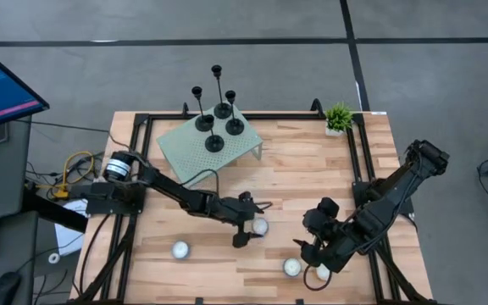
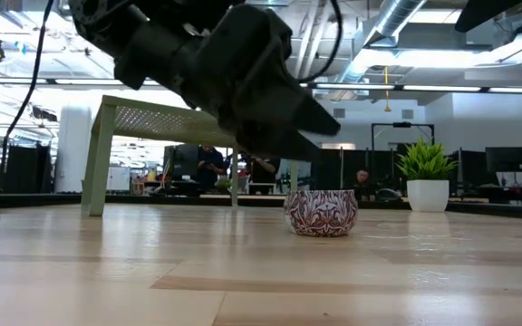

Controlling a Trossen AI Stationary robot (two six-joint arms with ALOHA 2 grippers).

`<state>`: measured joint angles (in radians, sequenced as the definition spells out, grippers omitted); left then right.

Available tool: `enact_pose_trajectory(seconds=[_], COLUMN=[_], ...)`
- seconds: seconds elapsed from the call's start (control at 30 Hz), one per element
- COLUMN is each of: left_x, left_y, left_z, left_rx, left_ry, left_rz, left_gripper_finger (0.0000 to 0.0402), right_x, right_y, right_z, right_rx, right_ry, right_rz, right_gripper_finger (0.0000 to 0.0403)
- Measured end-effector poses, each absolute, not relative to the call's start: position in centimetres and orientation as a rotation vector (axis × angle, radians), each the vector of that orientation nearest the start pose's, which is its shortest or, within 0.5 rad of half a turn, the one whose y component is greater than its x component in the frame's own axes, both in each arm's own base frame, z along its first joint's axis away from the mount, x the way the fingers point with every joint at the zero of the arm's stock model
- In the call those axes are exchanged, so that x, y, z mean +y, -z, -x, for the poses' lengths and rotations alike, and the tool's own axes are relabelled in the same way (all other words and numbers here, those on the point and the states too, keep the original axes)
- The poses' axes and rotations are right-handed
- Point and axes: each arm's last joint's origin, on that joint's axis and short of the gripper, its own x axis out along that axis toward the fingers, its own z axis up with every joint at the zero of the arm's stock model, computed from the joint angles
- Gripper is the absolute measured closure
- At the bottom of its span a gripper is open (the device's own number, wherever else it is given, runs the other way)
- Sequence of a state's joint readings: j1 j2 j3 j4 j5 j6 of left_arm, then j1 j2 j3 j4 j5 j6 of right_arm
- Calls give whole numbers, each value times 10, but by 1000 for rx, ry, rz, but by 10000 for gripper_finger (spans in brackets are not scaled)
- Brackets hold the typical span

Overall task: Pick & Place candle stick holders
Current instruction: Put the red patterned scented candle on the shelf

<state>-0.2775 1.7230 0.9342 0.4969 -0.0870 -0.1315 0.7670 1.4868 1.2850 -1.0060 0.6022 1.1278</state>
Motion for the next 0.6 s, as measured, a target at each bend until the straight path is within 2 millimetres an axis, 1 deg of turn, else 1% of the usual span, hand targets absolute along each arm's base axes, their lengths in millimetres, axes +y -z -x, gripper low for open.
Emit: enact_pose_trajectory(seconds=[0.13,0.27,0.43,0.6], left_x=[-107,-112,-112,-114], left_y=[-199,-184,-169,-159], left_z=[-360,-362,-367,-370], left_rx=[308,345,354,360], left_ry=[188,164,128,130], left_rz=[51,33,24,23], left_gripper_finger=[5,3,6,3], right_x=[184,184,184,184], right_y=[-291,-291,-290,-290], right_z=[-215,-214,-214,-214], right_rx=[847,848,849,851], right_ry=[377,377,377,378], right_rz=[-296,-295,-294,-293], right_gripper_finger=[13,13,13,13])
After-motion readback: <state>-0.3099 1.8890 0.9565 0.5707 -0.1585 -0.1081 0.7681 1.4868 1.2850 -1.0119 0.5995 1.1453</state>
